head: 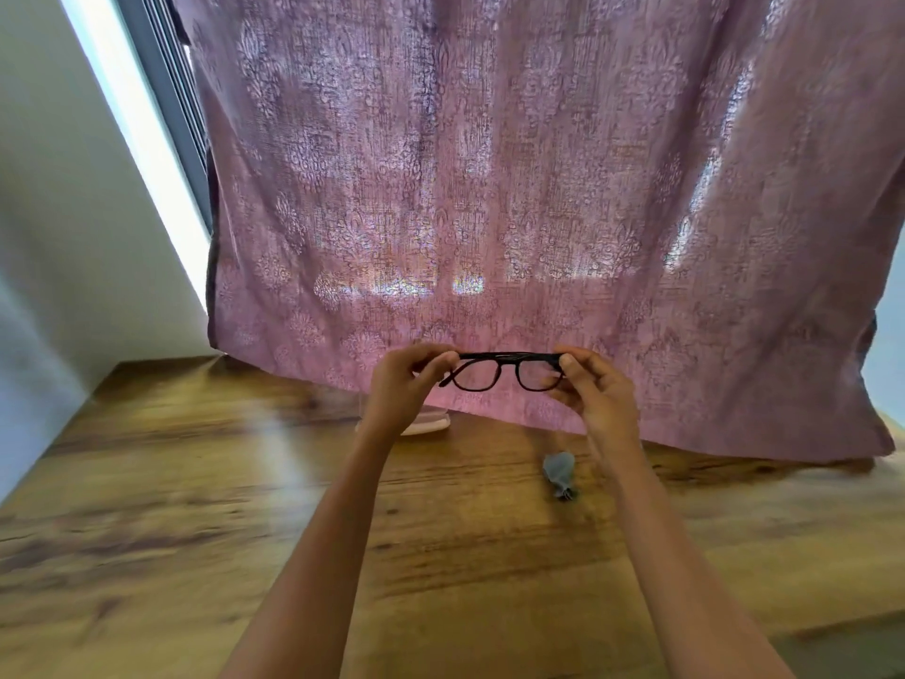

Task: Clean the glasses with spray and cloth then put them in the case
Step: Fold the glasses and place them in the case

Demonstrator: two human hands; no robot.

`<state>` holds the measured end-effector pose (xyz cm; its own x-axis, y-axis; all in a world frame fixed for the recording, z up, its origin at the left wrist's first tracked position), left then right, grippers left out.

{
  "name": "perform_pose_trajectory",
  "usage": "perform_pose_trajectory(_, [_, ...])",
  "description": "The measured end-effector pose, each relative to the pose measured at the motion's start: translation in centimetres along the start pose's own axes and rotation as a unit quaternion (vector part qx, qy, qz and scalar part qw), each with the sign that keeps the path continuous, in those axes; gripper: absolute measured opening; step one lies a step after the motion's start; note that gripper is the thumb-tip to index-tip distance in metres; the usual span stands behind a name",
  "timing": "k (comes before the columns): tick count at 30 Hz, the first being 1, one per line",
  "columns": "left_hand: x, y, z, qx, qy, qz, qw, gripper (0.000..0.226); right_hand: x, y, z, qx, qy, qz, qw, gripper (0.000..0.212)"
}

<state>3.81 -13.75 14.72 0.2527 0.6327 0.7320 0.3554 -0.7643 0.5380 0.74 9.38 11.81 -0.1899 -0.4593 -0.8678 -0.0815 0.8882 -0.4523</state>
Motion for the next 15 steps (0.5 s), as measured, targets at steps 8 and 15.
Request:
perform_pose_trajectory(8, [-0.8,-0.1,0.1,-0.001,0.039,0.075,0.996,0.028,0.5,-0.3,0.0,0.016,-0.017,-0.024,0.999,0.011])
perform_pose_trajectory(15, [-2.2,-0.3,0.1,-0.019,0.081,0.080,0.993,0.028,1.7,-0.5,-0.7,0.029,-0.028,0.008,0.999,0.016])
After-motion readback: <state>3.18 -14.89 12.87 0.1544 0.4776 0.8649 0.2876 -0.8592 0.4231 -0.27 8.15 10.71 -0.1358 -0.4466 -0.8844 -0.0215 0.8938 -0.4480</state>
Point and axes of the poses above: each hand's wrist, its own z-axis away from the middle knuckle, its own y-axis out of the back of the hand, x = y × z, the point moved 9 cm from there along -z, towards the middle knuckle, and after that the axes turned 15 degrees about -z, right-handed, at the moved point
